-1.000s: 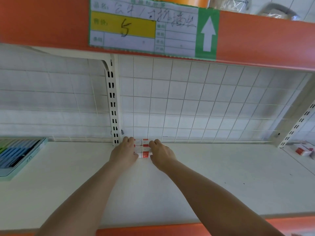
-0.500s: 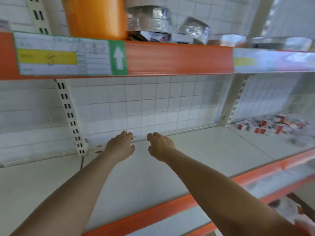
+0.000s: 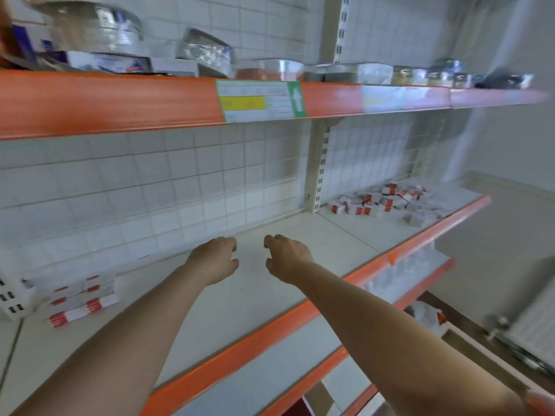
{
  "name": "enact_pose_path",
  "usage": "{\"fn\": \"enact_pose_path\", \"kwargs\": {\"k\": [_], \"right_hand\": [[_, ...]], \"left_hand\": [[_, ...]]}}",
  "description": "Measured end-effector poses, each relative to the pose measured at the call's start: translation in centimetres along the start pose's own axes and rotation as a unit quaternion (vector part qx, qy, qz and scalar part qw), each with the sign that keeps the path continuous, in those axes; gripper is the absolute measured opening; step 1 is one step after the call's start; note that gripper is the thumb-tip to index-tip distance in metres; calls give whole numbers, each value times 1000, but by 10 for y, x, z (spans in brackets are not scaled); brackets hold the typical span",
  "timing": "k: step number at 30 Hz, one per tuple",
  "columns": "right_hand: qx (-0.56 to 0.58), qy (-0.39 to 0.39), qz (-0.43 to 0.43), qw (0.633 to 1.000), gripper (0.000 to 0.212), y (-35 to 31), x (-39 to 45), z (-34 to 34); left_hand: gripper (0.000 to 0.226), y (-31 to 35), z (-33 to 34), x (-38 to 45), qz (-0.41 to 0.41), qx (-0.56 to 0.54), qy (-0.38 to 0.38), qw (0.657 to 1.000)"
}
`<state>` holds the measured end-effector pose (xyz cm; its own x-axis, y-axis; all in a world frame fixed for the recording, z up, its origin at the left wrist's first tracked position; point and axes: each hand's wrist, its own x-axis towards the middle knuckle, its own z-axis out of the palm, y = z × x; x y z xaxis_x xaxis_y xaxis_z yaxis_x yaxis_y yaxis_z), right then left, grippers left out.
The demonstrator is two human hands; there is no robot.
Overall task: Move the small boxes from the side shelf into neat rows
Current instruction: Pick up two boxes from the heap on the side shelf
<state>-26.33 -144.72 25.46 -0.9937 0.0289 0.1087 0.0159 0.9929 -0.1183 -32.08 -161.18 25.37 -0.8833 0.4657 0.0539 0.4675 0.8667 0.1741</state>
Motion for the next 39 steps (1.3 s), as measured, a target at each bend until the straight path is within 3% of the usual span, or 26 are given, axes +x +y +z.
{"fn": "enact_pose_path", "kwargs": {"k": [20, 39], "right_hand": [[-17, -20, 64, 998, 44, 283, -31, -50], [-21, -9, 128, 991, 46, 460, 35, -52]], "left_hand": [[33, 271, 40, 126, 65, 5, -14, 998], [32, 393, 78, 281, 121, -4, -40, 992]]}}
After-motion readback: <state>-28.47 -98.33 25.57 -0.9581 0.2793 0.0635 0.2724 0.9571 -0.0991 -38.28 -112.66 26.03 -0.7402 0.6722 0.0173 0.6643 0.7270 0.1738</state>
